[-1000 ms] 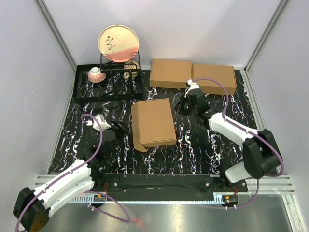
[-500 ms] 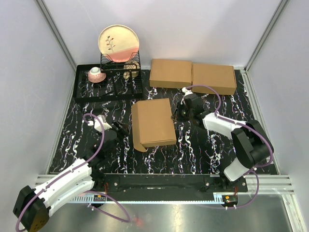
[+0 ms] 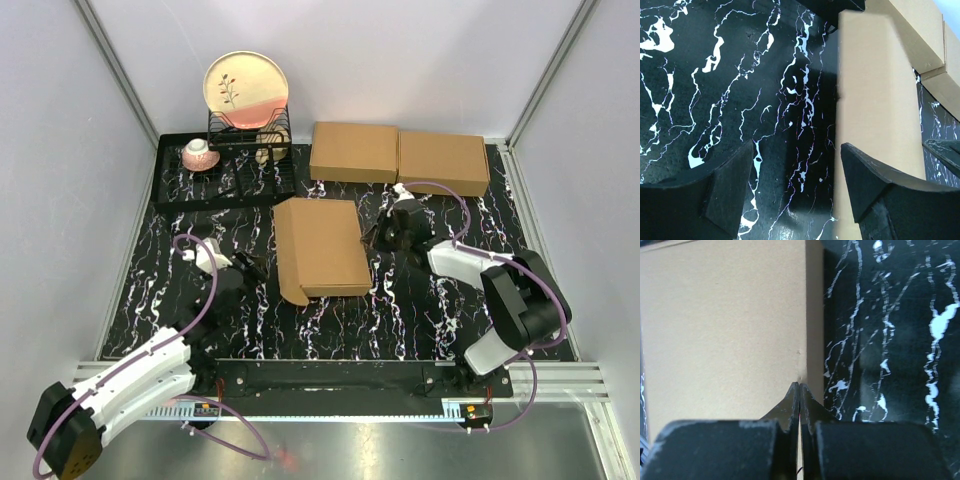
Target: Fold the paper box
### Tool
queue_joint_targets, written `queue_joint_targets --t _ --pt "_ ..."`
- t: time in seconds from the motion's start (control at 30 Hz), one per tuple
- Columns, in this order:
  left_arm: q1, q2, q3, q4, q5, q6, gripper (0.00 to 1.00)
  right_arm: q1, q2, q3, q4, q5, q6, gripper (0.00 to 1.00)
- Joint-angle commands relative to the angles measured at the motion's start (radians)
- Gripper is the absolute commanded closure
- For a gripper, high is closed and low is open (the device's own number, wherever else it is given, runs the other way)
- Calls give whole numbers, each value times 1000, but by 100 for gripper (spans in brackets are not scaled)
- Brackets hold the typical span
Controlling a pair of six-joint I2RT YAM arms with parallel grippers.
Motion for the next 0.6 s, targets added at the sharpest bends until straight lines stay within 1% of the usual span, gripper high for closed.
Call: queue_joint_targets --t 0.0,0.23,0.43,0.57 --pt "4 20 18 47 9 -15 26 -45 92 -62 -102 78 30 100" --pt "4 43 18 47 17 -19 27 -51 166 -42 -138 61 52 100" --pt "4 57 12 88 24 -21 27 -55 106 -47 -143 90 66 100" --pt "4 103 15 124 43 -24 27 -55 88 -36 -154 95 57 100"
